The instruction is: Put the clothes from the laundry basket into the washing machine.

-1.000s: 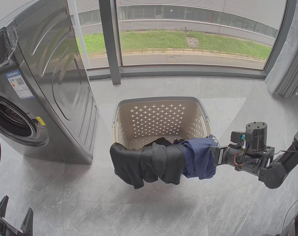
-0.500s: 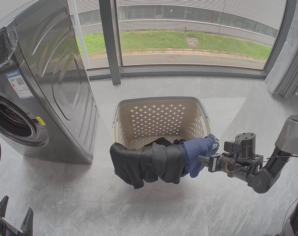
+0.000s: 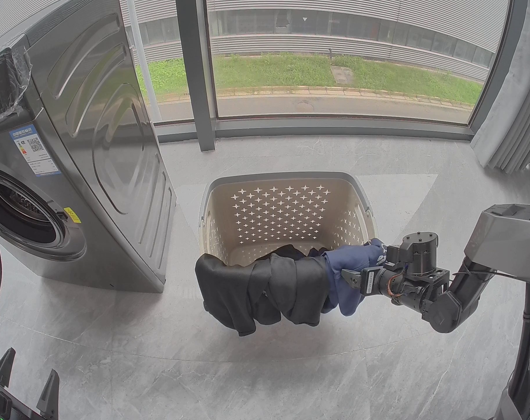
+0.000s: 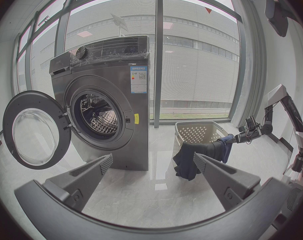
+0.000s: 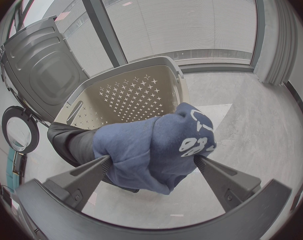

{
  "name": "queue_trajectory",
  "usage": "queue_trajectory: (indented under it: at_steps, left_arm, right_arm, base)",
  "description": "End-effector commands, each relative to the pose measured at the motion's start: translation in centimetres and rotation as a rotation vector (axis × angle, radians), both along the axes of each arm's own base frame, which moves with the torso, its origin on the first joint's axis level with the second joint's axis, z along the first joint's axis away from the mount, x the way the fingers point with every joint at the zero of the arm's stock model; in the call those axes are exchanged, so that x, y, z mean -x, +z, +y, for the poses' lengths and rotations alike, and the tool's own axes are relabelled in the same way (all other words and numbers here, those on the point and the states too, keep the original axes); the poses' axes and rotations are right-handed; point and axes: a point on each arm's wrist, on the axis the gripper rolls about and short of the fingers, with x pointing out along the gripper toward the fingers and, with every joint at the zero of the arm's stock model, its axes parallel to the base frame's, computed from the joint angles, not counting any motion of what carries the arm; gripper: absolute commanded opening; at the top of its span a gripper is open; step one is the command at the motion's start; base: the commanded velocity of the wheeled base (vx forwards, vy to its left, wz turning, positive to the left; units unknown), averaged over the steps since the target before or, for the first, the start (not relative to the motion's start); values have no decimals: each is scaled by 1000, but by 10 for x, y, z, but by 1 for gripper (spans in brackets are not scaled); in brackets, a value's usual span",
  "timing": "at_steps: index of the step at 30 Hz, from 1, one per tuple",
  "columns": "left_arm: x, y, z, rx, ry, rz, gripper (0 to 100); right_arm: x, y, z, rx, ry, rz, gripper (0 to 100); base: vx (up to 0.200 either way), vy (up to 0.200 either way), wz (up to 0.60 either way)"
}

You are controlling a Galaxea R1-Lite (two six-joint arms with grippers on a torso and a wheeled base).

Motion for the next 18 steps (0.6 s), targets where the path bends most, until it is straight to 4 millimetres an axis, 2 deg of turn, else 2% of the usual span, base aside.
queue_trajectory:
  at_steps: [1, 2, 10, 18]
  left_arm:
    - [0, -5, 0, 0, 0, -1, 100]
    - [0, -5, 0, 0, 0, -1, 100]
    - [0, -5, 0, 0, 0, -1, 100]
    - [0, -5, 0, 0, 0, -1, 100]
  right_arm:
    - [-7, -8, 1, 0, -5, 6, 100]
    - [-8, -7, 2, -4, -4, 1, 0]
    - [0, -1, 7, -16, 26, -17, 0]
    - [31, 26, 23, -33, 94, -48, 0]
  base:
    - [0, 0, 0]
    - [0, 0, 0]
    - [0, 0, 0]
    - [0, 0, 0]
